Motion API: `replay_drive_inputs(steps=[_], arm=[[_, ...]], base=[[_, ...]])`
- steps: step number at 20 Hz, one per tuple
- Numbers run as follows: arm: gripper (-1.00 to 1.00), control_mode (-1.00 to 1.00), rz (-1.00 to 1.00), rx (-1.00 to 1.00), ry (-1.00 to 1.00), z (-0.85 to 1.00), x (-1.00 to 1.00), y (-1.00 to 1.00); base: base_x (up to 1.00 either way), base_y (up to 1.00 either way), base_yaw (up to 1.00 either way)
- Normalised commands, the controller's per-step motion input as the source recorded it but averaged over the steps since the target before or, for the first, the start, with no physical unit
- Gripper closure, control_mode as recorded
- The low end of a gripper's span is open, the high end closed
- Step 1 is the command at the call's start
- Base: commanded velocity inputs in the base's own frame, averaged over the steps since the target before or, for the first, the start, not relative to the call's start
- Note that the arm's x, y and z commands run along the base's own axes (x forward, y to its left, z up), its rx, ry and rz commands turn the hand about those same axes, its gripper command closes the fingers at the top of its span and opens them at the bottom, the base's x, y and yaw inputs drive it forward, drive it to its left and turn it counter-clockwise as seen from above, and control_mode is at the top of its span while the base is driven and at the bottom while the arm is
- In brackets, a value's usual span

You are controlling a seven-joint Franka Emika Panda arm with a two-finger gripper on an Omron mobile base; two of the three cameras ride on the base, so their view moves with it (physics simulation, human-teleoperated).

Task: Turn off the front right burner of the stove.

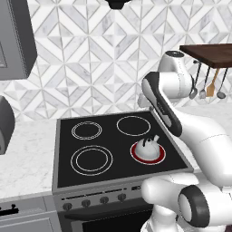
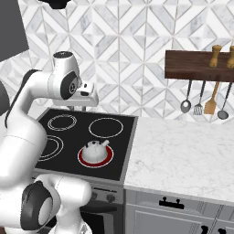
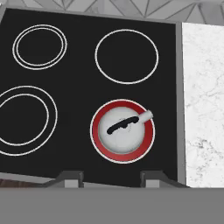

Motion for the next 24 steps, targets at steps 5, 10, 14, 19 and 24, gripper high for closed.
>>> replay_drive_inputs(steps=[5, 10, 14, 19, 24], arm=[[-1.00, -1.00, 0.00, 0.00, 0.00, -0.01, -0.15, 0.00], [-1.00, -1.00, 0.00, 0.00, -0.01, 0.00, -0.31, 0.00], [-1.00, -1.00, 0.00, 0.00, -0.10, 0.00, -0.40, 0.00], [-1.00, -1.00, 0.00, 0.00, -0.10, 0.01, -0.29, 0.00], [-1.00, -1.00, 0.00, 0.00, 0.00, 0.00, 0.00, -0.04]], base=[[0.00, 0.00, 0.00], [0.00, 0.00, 0.00], [0.00, 0.00, 0.00], [0.00, 0.00, 0.00], [0.00, 0.00, 0.00]])
